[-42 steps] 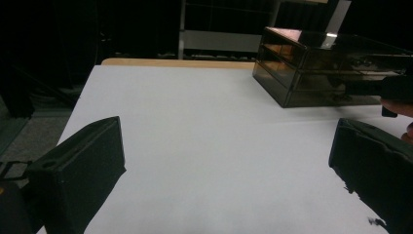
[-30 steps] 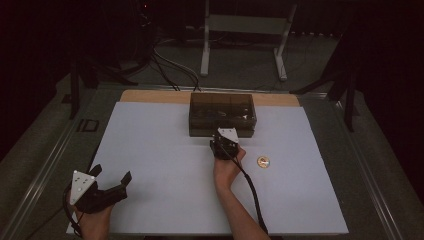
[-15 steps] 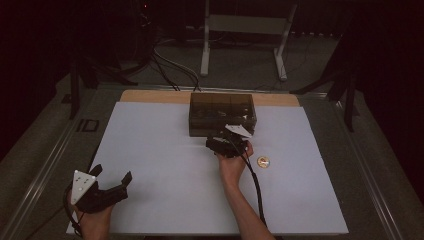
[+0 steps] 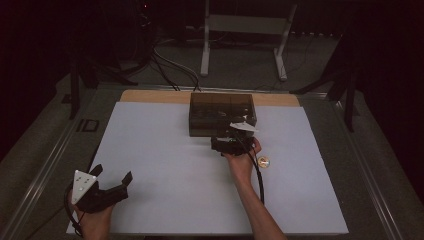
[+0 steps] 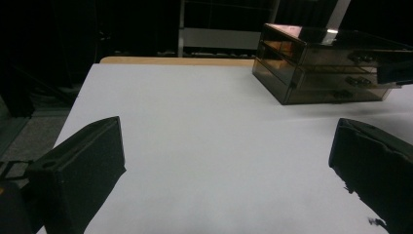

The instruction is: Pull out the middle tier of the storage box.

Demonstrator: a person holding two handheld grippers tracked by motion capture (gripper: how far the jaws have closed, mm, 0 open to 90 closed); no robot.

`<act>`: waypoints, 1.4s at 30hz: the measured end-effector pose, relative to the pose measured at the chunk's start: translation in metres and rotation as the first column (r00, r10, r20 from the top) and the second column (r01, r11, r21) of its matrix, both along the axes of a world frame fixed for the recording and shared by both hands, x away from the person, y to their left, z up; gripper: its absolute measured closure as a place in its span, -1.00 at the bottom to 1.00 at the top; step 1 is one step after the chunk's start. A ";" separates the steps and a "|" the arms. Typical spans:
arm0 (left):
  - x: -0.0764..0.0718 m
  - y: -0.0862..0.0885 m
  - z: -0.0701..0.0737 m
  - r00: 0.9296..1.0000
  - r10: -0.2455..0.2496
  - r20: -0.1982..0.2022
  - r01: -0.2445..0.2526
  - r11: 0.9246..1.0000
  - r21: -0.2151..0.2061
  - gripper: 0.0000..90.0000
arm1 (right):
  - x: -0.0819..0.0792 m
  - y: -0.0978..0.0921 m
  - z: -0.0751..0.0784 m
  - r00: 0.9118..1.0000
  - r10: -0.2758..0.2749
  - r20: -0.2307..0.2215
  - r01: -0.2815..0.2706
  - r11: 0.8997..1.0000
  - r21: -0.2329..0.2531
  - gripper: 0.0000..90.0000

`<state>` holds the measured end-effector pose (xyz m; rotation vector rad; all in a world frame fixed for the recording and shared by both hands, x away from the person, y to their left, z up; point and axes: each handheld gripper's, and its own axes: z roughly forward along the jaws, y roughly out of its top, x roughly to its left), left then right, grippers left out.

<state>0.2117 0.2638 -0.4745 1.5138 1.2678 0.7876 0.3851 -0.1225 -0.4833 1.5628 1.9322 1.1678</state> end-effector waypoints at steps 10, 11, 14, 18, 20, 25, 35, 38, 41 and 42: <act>0.001 -0.001 -0.001 1.000 -0.005 -0.006 0.005 1.000 0.004 -0.97 | 0.003 -0.019 0.007 0.991 0.126 -0.044 -0.126 0.992 0.000 -1.00; 0.001 -0.001 -0.001 1.000 -0.006 -0.006 0.006 1.000 0.004 -0.97 | 0.002 -0.022 0.009 0.989 0.141 -0.046 -0.141 0.990 -0.012 -1.00; 0.001 -0.001 -0.001 1.000 -0.006 -0.006 0.006 1.000 0.004 -0.97 | 0.003 -0.025 0.010 0.987 0.152 -0.054 -0.153 0.988 -0.012 -1.00; 0.001 -0.001 -0.001 1.000 -0.006 -0.005 0.006 1.000 0.003 -0.97 | 0.005 -0.030 0.021 0.982 0.184 -0.050 -0.185 0.982 -0.036 -1.00; 0.001 -0.001 -0.001 1.000 -0.006 -0.005 0.006 1.000 0.002 -0.97 | 0.006 -0.031 0.025 0.980 0.193 -0.046 -0.195 0.980 -0.043 -1.00; 0.001 -0.002 -0.001 1.000 -0.007 -0.006 0.007 1.000 0.005 -0.97 | 0.009 -0.038 0.032 0.970 0.235 -0.063 -0.238 0.970 -0.045 -1.00; 0.001 -0.002 -0.001 1.000 -0.006 -0.009 0.006 1.000 0.006 -0.97 | 0.013 -0.042 0.036 0.949 0.308 -0.063 -0.313 0.945 -0.093 -1.00; 0.001 -0.002 -0.001 1.000 -0.006 -0.008 0.006 1.000 0.006 -0.97 | 0.014 -0.043 0.038 0.942 0.330 -0.060 -0.334 0.937 -0.102 -1.00; 0.002 -0.002 -0.001 1.000 -0.007 -0.008 0.007 1.000 0.007 -0.97 | 0.016 -0.043 0.041 0.929 0.366 -0.047 -0.369 0.922 -0.121 -1.00; 0.002 -0.002 -0.001 1.000 -0.007 -0.008 0.007 1.000 0.007 -0.98 | 0.016 -0.043 0.041 0.929 0.366 -0.047 -0.369 0.922 -0.121 -1.00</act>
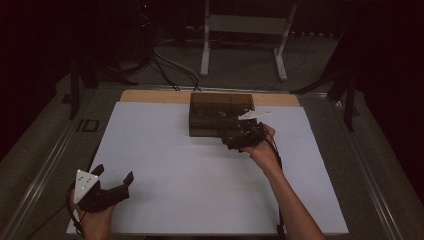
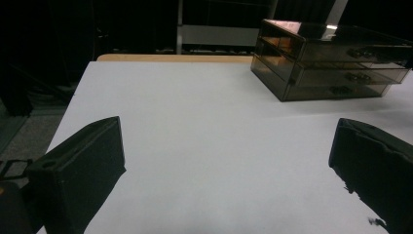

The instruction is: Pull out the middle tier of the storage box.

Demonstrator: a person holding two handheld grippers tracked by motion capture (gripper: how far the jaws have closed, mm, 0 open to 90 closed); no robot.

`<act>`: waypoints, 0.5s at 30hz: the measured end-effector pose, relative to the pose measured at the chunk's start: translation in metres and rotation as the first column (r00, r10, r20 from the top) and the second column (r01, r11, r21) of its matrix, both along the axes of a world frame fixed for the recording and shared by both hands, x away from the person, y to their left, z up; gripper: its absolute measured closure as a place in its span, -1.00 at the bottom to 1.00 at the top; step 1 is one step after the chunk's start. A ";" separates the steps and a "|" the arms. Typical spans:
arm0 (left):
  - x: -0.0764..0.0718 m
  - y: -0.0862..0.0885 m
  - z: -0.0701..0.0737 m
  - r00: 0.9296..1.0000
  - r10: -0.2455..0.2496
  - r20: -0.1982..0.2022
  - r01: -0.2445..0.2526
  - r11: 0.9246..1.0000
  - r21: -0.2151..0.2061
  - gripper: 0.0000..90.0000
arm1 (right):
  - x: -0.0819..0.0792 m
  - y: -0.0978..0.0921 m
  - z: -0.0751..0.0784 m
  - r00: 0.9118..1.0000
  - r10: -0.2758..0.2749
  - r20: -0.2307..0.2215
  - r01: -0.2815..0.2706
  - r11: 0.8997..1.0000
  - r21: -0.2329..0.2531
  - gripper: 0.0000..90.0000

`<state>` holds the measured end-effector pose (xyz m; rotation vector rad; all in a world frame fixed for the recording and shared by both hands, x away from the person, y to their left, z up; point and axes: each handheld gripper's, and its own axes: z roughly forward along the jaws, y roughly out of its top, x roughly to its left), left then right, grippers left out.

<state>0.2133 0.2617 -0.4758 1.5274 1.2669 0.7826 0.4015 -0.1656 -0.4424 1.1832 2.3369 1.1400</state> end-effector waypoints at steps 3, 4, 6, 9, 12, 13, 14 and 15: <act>0.000 0.000 0.000 1.000 0.001 0.000 -0.001 1.000 -0.003 -0.97 | 0.003 0.000 -0.002 1.000 0.024 0.017 -0.024 1.000 0.000 -1.00; 0.000 0.000 0.000 1.000 0.001 0.000 -0.001 1.000 -0.003 -0.97 | 0.003 0.000 -0.002 1.000 0.024 0.017 -0.024 1.000 0.000 -1.00; 0.000 0.000 0.000 1.000 0.001 0.000 -0.001 1.000 -0.002 -0.98 | 0.006 0.001 -0.005 0.998 0.057 0.018 -0.057 0.998 0.014 -1.00; 0.000 0.000 0.000 1.000 0.000 0.000 0.000 1.000 -0.001 -0.97 | 0.007 0.003 -0.010 0.995 0.095 0.031 -0.095 0.995 0.005 -1.00; 0.000 0.000 0.000 1.000 0.000 0.000 0.000 1.000 -0.001 -0.97 | 0.008 0.006 -0.012 0.992 0.115 0.050 -0.115 0.993 0.002 -1.00; 0.000 0.000 0.000 1.000 0.000 -0.001 0.000 1.000 -0.001 -0.97 | 0.008 0.007 -0.012 0.990 0.123 0.062 -0.123 0.992 0.000 -1.00; 0.000 0.000 0.000 1.000 0.000 -0.001 0.000 1.000 -0.001 -0.98 | 0.008 0.007 -0.012 0.990 0.123 0.062 -0.123 0.992 0.000 -1.00; 0.000 0.000 0.000 1.000 0.000 0.000 0.000 1.000 -0.003 -0.97 | 0.009 0.009 -0.012 0.988 0.137 0.074 -0.138 0.990 -0.004 -1.00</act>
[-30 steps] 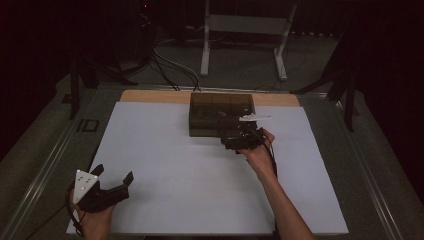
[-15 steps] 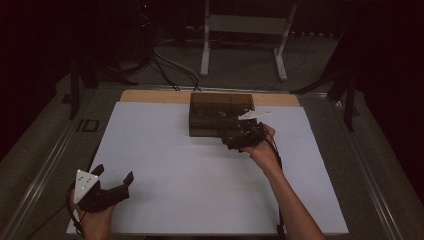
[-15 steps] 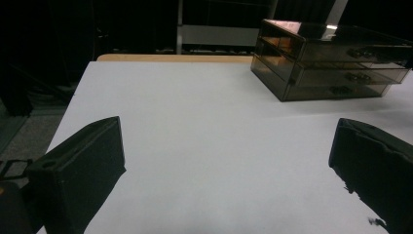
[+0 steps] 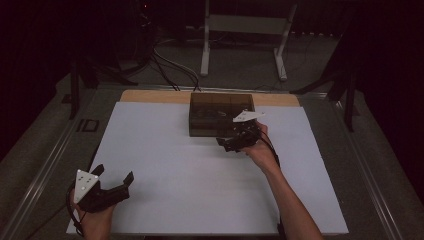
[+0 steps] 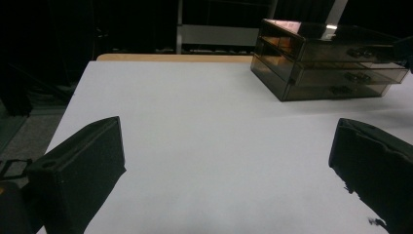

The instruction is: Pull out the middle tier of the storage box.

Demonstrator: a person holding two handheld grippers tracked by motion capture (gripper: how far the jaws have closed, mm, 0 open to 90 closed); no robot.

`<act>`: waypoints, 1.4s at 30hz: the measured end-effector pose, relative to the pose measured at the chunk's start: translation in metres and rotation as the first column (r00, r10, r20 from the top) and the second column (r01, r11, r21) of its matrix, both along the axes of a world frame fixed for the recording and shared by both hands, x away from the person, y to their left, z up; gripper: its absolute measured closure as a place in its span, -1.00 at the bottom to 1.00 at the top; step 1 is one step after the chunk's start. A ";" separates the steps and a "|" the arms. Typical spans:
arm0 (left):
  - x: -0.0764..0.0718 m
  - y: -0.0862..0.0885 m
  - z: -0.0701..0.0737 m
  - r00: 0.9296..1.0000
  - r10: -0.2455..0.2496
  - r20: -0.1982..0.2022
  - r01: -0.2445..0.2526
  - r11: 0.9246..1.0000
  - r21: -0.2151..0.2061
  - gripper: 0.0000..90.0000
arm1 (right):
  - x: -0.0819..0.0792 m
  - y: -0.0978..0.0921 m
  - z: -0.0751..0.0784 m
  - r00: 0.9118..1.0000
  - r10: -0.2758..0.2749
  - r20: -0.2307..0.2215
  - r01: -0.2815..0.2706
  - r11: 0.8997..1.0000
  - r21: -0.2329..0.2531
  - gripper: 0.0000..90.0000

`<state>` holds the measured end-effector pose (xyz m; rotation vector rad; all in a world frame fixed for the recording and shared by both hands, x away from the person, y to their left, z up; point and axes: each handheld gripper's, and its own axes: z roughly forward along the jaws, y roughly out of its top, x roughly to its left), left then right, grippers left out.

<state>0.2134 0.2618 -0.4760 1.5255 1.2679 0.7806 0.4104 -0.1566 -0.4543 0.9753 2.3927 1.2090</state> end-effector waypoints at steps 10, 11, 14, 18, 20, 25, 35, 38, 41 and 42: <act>0.000 0.000 0.000 1.000 -0.001 0.000 0.001 1.000 -0.002 -0.97 | 0.008 0.012 -0.005 0.999 0.025 0.020 -0.025 0.999 -0.038 -0.99; 0.000 0.000 0.000 1.000 -0.001 0.000 0.001 1.000 -0.002 -0.97 | 0.008 0.012 -0.005 0.999 0.025 0.020 -0.025 0.999 -0.038 -0.99; 0.000 0.001 0.000 1.000 -0.002 0.000 0.002 1.000 -0.003 -0.97 | 0.011 0.016 -0.008 0.999 0.044 0.020 -0.043 0.998 -0.047 -0.92; 0.000 0.001 0.000 1.000 -0.003 0.000 0.003 1.000 -0.003 -0.97 | 0.013 0.018 -0.013 0.999 0.036 0.002 -0.036 0.997 -0.061 -0.92; 0.000 0.001 0.000 1.000 -0.003 0.000 0.003 1.000 -0.002 -0.98 | 0.014 0.019 -0.015 0.999 0.036 -0.006 -0.036 0.997 -0.074 -0.92; 0.000 0.000 0.000 1.000 -0.002 0.000 0.002 1.000 -0.003 -0.97 | 0.015 0.018 -0.018 0.999 0.036 -0.024 -0.038 0.995 -0.089 -0.89; 0.000 0.001 0.000 1.000 -0.002 -0.001 0.002 1.000 -0.001 -0.97 | 0.014 0.014 -0.015 0.998 0.031 -0.048 -0.036 0.994 -0.101 -0.74; 0.000 0.000 0.000 1.000 -0.003 -0.002 0.003 1.000 0.001 -0.97 | 0.012 0.013 -0.013 0.996 0.054 -0.069 -0.061 0.993 -0.105 -0.74; 0.000 0.000 0.000 1.000 -0.003 -0.004 0.003 1.000 0.002 -0.97 | 0.011 0.012 -0.012 0.996 0.060 -0.073 -0.068 0.991 -0.113 -0.71; 0.000 0.000 0.000 1.000 -0.005 -0.003 0.005 1.000 0.003 -0.97 | 0.012 0.012 -0.012 0.996 0.061 -0.068 -0.069 0.991 -0.118 -0.69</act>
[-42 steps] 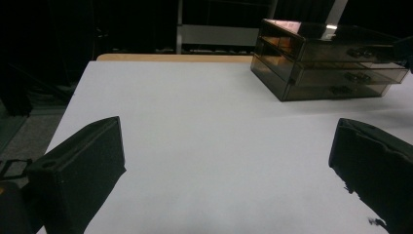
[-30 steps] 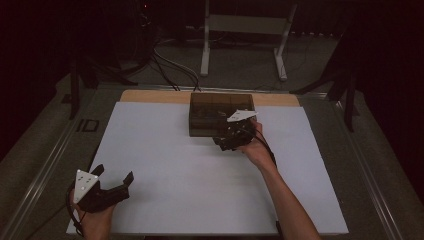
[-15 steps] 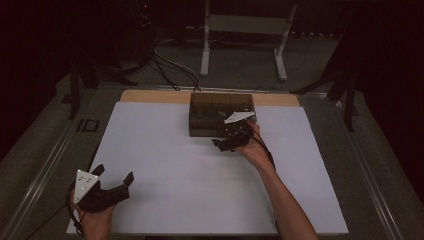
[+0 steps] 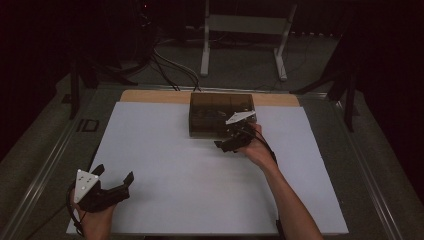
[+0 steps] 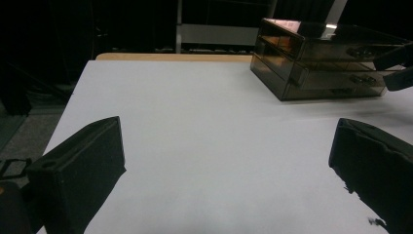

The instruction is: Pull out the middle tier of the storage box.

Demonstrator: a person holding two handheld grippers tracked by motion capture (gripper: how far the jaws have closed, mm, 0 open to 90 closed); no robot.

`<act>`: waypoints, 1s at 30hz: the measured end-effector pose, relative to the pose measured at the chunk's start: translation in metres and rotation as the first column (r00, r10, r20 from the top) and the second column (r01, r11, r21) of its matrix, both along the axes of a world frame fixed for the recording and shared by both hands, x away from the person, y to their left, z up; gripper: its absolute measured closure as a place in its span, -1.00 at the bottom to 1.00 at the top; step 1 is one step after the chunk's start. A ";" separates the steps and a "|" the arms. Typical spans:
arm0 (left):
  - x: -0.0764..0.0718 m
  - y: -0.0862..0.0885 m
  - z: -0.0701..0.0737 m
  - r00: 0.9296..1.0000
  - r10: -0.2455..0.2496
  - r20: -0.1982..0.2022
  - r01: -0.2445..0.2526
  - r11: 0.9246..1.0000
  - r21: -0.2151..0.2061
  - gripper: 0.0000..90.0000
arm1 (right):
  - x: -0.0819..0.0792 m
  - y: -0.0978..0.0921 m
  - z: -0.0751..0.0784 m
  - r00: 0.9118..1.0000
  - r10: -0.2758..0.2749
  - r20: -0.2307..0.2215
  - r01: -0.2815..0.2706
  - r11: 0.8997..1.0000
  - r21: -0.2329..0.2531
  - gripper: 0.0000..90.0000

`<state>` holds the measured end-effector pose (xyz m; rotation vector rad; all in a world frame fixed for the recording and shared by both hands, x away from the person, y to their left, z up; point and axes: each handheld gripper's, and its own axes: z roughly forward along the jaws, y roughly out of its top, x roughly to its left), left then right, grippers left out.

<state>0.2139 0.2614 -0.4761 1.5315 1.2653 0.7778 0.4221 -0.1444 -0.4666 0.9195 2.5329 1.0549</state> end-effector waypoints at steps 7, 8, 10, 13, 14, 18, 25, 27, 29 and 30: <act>0.000 0.000 0.000 1.000 -0.002 -0.001 0.002 1.000 0.001 -0.97 | 0.005 0.001 -0.006 1.000 -0.031 0.001 0.031 0.999 -0.012 -0.61; 0.000 0.000 0.000 1.000 -0.002 -0.001 0.002 1.000 0.001 -0.97 | 0.007 0.002 -0.007 0.999 -0.038 -0.001 0.038 0.999 -0.008 -0.59; 0.000 0.000 0.000 1.000 -0.002 -0.001 0.002 1.000 0.001 -0.97 | 0.008 0.004 -0.009 0.999 -0.043 -0.002 0.043 0.999 -0.008 -0.58; 0.000 0.000 0.000 1.000 -0.002 -0.001 0.002 1.000 0.001 -0.97 | 0.009 0.006 -0.010 0.999 -0.045 -0.003 0.044 0.999 -0.012 -0.57; 0.000 0.000 0.000 1.000 -0.002 0.000 0.002 1.000 0.001 -0.97 | 0.009 0.007 -0.010 0.999 -0.043 -0.004 0.043 0.999 -0.013 -0.54; 0.000 0.000 0.000 1.000 -0.002 -0.001 0.002 1.000 0.001 -0.97 | 0.010 0.009 -0.011 0.998 -0.056 -0.011 0.056 0.998 -0.018 -0.53; 0.000 -0.001 0.000 1.000 -0.002 -0.001 0.002 1.000 0.002 -0.97 | 0.011 0.010 -0.011 0.998 -0.062 -0.003 0.062 0.997 -0.042 -0.43; 0.000 -0.001 0.000 1.000 -0.001 -0.001 0.001 1.000 0.002 -0.97 | 0.012 0.010 -0.011 0.998 -0.065 0.000 0.064 0.997 -0.047 -0.38; 0.000 -0.001 0.000 1.000 -0.002 -0.001 0.002 1.000 0.002 -0.97 | 0.012 0.010 -0.011 0.997 -0.072 0.013 0.072 0.996 -0.061 -0.28; 0.000 -0.001 0.000 1.000 -0.002 -0.001 0.002 1.000 0.002 -0.97 | 0.012 0.010 -0.011 0.997 -0.075 0.018 0.076 0.995 -0.066 -0.23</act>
